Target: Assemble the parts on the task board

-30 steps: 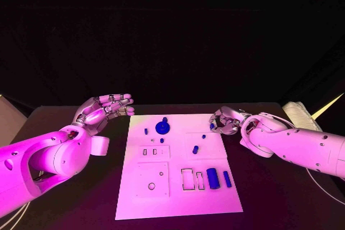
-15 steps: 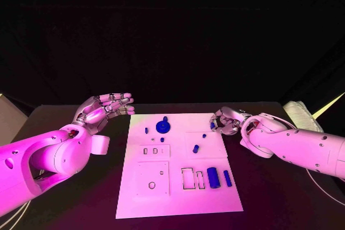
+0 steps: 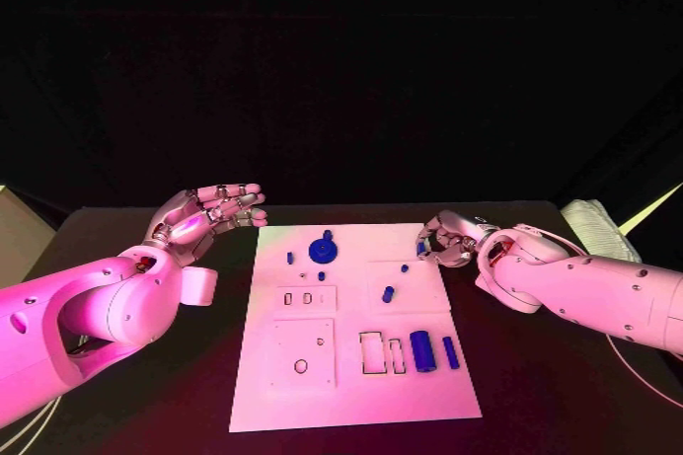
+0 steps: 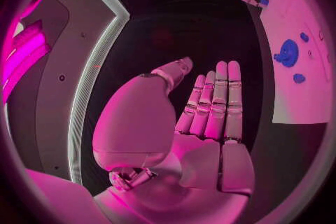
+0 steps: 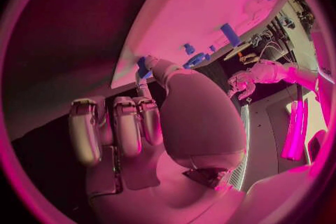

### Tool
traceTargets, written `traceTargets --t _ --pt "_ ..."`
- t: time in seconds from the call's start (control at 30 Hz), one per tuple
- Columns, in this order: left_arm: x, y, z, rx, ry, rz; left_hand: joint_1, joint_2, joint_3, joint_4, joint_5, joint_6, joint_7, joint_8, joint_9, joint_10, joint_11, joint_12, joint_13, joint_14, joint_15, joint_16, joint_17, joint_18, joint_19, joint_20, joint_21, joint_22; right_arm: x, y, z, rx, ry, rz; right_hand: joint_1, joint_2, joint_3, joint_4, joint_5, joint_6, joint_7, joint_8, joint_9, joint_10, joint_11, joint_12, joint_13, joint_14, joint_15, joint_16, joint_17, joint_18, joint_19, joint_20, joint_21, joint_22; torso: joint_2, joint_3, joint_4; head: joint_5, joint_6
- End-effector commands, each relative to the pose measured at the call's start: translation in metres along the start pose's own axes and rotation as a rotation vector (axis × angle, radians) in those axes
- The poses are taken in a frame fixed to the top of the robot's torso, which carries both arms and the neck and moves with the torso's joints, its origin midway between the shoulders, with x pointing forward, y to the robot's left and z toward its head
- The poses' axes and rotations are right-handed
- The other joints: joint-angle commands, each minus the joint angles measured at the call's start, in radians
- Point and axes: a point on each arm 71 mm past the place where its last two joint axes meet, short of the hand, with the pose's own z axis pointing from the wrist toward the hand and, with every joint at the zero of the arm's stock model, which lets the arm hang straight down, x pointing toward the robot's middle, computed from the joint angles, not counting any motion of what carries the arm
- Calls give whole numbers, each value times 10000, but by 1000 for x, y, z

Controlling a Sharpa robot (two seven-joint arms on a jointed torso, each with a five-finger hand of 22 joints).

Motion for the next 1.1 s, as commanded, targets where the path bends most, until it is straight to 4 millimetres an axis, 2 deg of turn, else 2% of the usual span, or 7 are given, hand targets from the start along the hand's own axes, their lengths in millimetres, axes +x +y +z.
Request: traceTargets --t 0.03,0.23,0.47,0.6,0.8,0.87,1.1 --pt "2 -1 0 71 165 -83 -57 58 65 -10 8 -69 188 2 12 -76 10 47 5 -56 13 30 16 4 -70 -6 66 16 0 2 0 -83 -183 -17 -151 33 66 16 8 125 -55 117 74 958 -74 24 2522 1040 -72 37 2628 -68 897 -92 24 2422 -3 4 -9 12 -2" --pt "0 -1 0 60 127 -64 -57 72 82 -3 9 -67 190 6 15 -76 11 49 5 -61 14 32 28 7 -88 -1 91 31 1 8 -2 -3 -374 100 -245 233 228 3 279 350 -210 348 203 953 -212 13 2516 1040 -186 37 2628 -89 940 -200 95 2484 -1 10 -5 36 13" --pt "0 -1 0 41 112 -56 -57 72 82 -3 9 -67 190 6 15 -76 11 49 5 -61 14 32 28 7 -88 -1 91 31 -7 17 -3 25 -502 285 -246 219 276 -85 445 360 -247 426 261 940 -254 -12 2500 1040 -229 37 2628 -82 926 -245 68 2463 -44 -44 15 1 38" --pt "0 -1 0 29 107 -53 -57 72 82 -3 9 -67 190 6 15 -76 11 49 5 -61 14 32 28 7 -88 -1 91 31 -16 30 -2 -78 -638 360 -247 219 279 -88 452 359 -247 429 263 942 -255 -9 2502 1040 -230 37 2628 -79 921 -247 60 2457 -46 -44 11 27 57" --pt "1 -1 1 20 108 -53 -57 72 82 -3 9 -67 190 6 15 -76 11 49 5 -61 14 32 28 7 -88 -1 91 31 -18 64 -2 -305 -732 450 -252 256 340 -151 603 355 -264 488 310 947 -276 -1 2508 1040 -246 37 2628 -91 944 -271 98 2489 -111 -105 10 102 33" --pt "1 0 1 16 117 -57 -56 71 89 -3 8 -67 189 8 16 -74 11 51 5 -64 14 33 36 9 -99 1 106 40 -13 80 -2 -378 -642 540 -291 277 396 -204 805 283 -252 514 347 927 -274 -39 2483 1040 -247 37 2628 -114 990 -282 177 2554 -130 -130 8 118 10" --pt "3 1 3 -23 136 -64 -56 71 89 -3 8 -67 189 8 16 -74 11 51 5 -64 14 33 36 9 -99 1 106 40 6 125 -3 -777 -172 746 -310 283 405 -215 829 269 -252 526 360 924 -273 -44 2480 1040 -244 37 2628 -109 981 -282 161 2542 -160 -190 -6 166 -109"
